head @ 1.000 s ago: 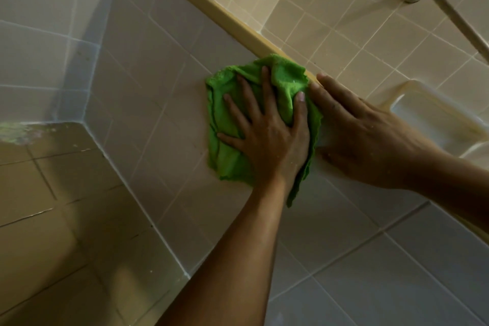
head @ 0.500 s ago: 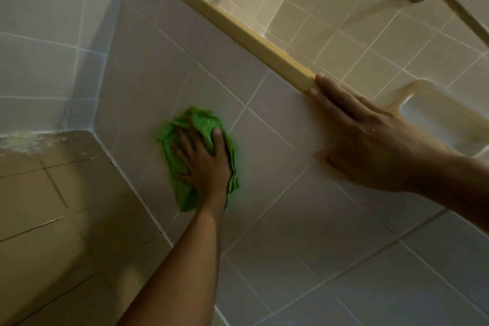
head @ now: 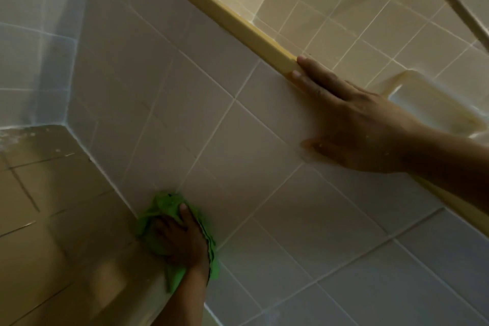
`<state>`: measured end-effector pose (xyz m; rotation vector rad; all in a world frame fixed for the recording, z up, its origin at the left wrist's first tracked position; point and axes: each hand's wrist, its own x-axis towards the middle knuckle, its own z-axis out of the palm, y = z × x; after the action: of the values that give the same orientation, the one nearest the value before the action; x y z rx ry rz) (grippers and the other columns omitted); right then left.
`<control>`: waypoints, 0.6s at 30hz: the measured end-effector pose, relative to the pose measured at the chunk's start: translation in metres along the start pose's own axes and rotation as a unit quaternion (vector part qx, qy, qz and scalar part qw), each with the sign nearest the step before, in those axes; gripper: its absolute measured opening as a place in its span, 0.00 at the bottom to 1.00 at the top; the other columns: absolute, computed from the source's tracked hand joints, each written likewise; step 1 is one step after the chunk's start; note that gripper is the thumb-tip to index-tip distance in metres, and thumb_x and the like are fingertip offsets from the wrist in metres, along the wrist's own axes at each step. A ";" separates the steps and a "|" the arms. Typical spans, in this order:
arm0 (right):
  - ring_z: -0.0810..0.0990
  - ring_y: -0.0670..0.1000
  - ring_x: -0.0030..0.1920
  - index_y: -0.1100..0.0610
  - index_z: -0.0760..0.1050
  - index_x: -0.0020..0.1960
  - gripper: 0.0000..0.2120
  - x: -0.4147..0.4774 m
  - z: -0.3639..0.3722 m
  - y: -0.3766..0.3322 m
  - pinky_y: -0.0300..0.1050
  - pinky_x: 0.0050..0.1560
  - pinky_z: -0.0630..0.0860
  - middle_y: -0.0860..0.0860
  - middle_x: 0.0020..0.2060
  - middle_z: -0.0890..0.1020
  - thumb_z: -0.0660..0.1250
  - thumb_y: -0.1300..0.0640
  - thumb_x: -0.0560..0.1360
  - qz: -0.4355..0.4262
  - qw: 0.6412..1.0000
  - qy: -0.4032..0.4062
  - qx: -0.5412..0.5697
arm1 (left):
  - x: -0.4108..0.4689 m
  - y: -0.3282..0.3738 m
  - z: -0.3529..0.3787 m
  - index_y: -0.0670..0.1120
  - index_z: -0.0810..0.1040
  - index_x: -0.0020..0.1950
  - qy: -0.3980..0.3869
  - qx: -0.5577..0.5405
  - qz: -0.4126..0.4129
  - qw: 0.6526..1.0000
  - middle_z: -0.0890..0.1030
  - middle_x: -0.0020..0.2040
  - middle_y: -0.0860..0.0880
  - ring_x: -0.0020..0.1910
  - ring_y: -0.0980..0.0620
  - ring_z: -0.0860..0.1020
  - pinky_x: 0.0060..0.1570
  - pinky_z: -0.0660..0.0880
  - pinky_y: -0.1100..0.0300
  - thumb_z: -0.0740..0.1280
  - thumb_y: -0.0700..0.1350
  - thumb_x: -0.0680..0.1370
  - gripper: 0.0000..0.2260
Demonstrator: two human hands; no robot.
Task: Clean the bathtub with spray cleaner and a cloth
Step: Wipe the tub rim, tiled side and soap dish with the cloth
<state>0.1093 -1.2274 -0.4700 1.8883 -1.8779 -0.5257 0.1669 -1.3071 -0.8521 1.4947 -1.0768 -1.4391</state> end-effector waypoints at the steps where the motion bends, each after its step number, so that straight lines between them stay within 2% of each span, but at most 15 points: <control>1: 0.52 0.51 0.82 0.50 0.43 0.84 0.49 0.000 0.000 0.000 0.46 0.77 0.48 0.46 0.83 0.42 0.67 0.38 0.73 -0.003 1.000 0.002 0.002 | -0.002 0.007 -0.001 0.37 0.58 0.81 0.007 -0.001 -0.008 1.000 0.61 0.80 0.34 0.80 0.36 0.60 0.77 0.51 0.43 0.43 0.70 0.76 0.46; 3: 0.53 0.52 0.82 0.50 0.44 0.84 0.49 0.000 -0.001 -0.001 0.50 0.77 0.52 0.46 0.83 0.43 0.69 0.39 0.73 0.001 1.000 -0.001 0.006 | -0.003 0.019 0.000 0.42 0.53 0.84 -0.003 -0.012 -0.011 1.000 0.56 0.83 0.40 0.82 0.41 0.55 0.77 0.49 0.40 0.43 0.70 0.76 0.44; 5: 0.53 0.54 0.82 0.49 0.43 0.84 0.49 -0.001 -0.002 -0.001 0.55 0.77 0.57 0.45 0.83 0.42 0.68 0.39 0.73 0.007 1.000 -0.008 0.014 | 0.001 0.031 0.005 0.48 0.49 0.85 -0.026 -0.027 -0.004 0.999 0.50 0.85 0.48 0.83 0.47 0.49 0.75 0.48 0.33 0.40 0.75 0.73 0.46; 8: 0.55 0.57 0.81 0.47 0.42 0.84 0.48 -0.002 -0.004 -0.003 0.62 0.75 0.63 0.44 0.83 0.41 0.63 0.35 0.73 0.011 1.000 -0.013 0.023 | 0.006 0.060 0.007 0.51 0.47 0.85 -0.035 -0.022 0.033 0.999 0.46 0.85 0.52 0.84 0.49 0.46 0.75 0.47 0.29 0.33 0.81 0.68 0.52; 10: 0.56 0.58 0.81 0.47 0.42 0.84 0.48 -0.002 -0.005 -0.005 0.62 0.75 0.63 0.45 0.83 0.42 0.62 0.35 0.73 0.016 1.000 -0.016 0.018 | 0.006 0.083 0.005 0.51 0.48 0.85 -0.032 -0.026 0.059 0.997 0.46 0.85 0.52 0.84 0.48 0.46 0.74 0.46 0.29 0.36 0.78 0.71 0.48; 13: 0.61 0.60 0.79 0.47 0.43 0.84 0.50 -0.002 -0.007 -0.008 0.59 0.73 0.57 0.46 0.83 0.44 0.68 0.39 0.72 0.026 1.000 -0.012 0.007 | 0.003 0.112 0.000 0.53 0.49 0.85 -0.034 -0.031 0.085 0.995 0.47 0.85 0.52 0.84 0.47 0.45 0.73 0.45 0.26 0.39 0.75 0.73 0.44; 15: 0.64 0.61 0.78 0.46 0.42 0.84 0.52 -0.001 -0.007 -0.009 0.59 0.72 0.60 0.45 0.83 0.44 0.71 0.40 0.71 0.035 0.999 -0.015 0.013 | 0.002 0.130 -0.003 0.54 0.50 0.85 -0.045 -0.035 0.093 0.994 0.46 0.85 0.54 0.84 0.48 0.44 0.73 0.45 0.25 0.42 0.73 0.75 0.41; 18: 0.63 0.59 0.78 0.40 0.37 0.82 0.53 0.000 -0.007 -0.007 0.56 0.74 0.64 0.40 0.82 0.40 0.71 0.39 0.71 0.039 0.998 -0.022 0.033 | -0.002 0.157 -0.007 0.57 0.48 0.84 -0.062 -0.040 0.120 0.990 0.43 0.85 0.56 0.83 0.50 0.40 0.73 0.43 0.26 0.45 0.72 0.78 0.37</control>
<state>0.1191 -1.2277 -0.4680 1.8510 -2.0118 -0.4903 0.1648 -1.3579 -0.7030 1.1867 -1.2154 -1.4015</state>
